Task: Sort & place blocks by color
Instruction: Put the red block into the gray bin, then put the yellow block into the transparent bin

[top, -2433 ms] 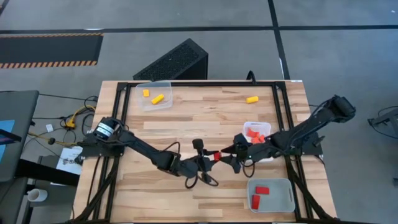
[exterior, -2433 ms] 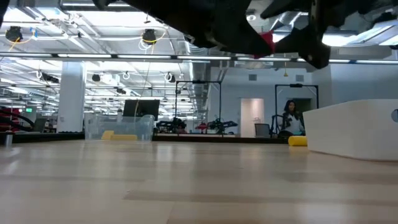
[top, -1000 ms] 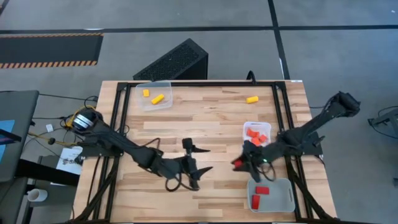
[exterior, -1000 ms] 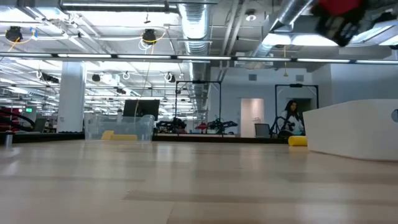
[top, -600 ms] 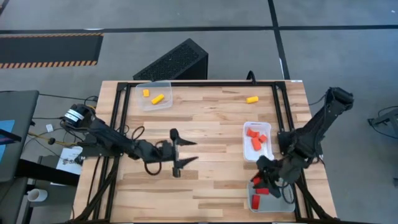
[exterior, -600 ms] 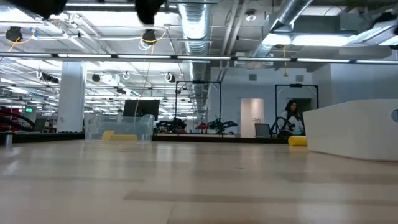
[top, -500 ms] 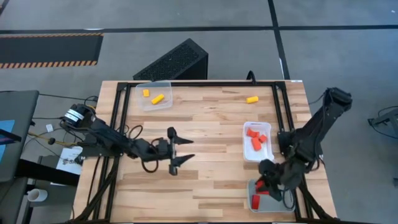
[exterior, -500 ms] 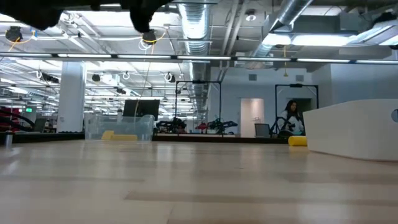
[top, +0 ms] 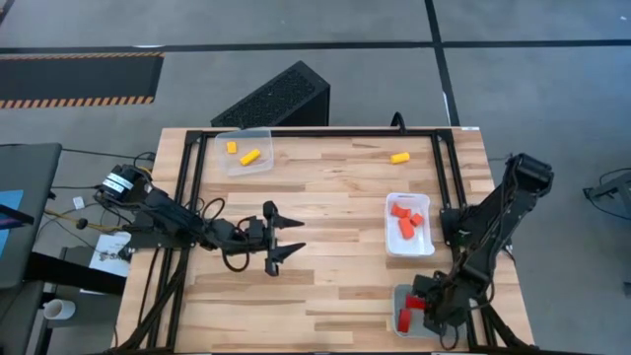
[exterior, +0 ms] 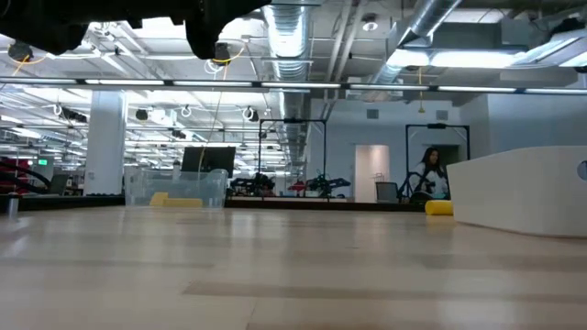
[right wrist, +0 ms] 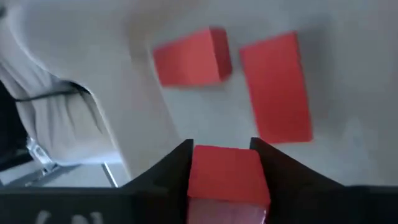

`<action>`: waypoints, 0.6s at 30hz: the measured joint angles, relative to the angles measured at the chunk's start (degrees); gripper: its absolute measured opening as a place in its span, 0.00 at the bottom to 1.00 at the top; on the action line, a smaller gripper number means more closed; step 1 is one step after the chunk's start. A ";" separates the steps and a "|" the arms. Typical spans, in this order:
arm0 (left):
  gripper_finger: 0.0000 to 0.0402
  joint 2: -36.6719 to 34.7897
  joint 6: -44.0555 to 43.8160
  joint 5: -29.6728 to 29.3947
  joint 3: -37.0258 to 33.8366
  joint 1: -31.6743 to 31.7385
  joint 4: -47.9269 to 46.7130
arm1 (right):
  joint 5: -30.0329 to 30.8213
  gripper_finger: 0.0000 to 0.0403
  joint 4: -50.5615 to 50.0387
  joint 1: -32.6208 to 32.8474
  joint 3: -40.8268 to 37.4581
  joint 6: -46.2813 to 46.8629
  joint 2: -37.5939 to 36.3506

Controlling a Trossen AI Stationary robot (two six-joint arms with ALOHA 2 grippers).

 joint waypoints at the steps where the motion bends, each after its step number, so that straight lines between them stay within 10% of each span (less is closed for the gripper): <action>1: 0.61 0.00 0.00 0.00 0.00 0.00 0.00 | -1.26 0.43 0.34 -0.01 0.01 0.13 0.78; 10: 0.61 0.00 -0.05 -0.18 0.00 0.00 -0.15 | -7.78 0.72 0.48 -2.38 0.00 1.61 0.33; 18: 0.61 0.00 -0.15 -0.21 0.00 1.08 -0.59 | -8.72 0.73 -1.39 -2.10 0.03 2.80 -5.16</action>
